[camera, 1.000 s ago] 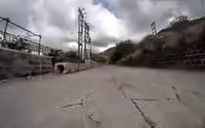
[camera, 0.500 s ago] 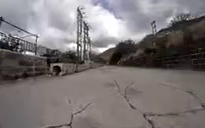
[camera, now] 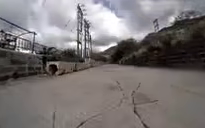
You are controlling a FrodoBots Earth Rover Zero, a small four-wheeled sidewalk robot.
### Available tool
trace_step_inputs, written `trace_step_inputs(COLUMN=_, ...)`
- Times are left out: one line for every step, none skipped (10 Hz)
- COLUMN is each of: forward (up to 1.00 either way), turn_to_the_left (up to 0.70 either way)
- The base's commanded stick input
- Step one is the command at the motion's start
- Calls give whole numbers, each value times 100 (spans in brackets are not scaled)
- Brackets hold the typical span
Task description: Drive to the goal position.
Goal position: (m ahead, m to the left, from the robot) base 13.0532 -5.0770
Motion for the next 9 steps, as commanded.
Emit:
trace_step_inputs(forward=100, turn_to_the_left=0)
trace_step_inputs(forward=100, turn_to_the_left=0)
trace_step_inputs(forward=100, turn_to_the_left=0)
trace_step_inputs(forward=100, turn_to_the_left=0)
trace_step_inputs(forward=100, turn_to_the_left=0)
trace_step_inputs(forward=100, turn_to_the_left=0)
trace_step_inputs(forward=100, turn_to_the_left=0)
trace_step_inputs(forward=100, turn_to_the_left=0)
trace_step_inputs(forward=100, turn_to_the_left=0)
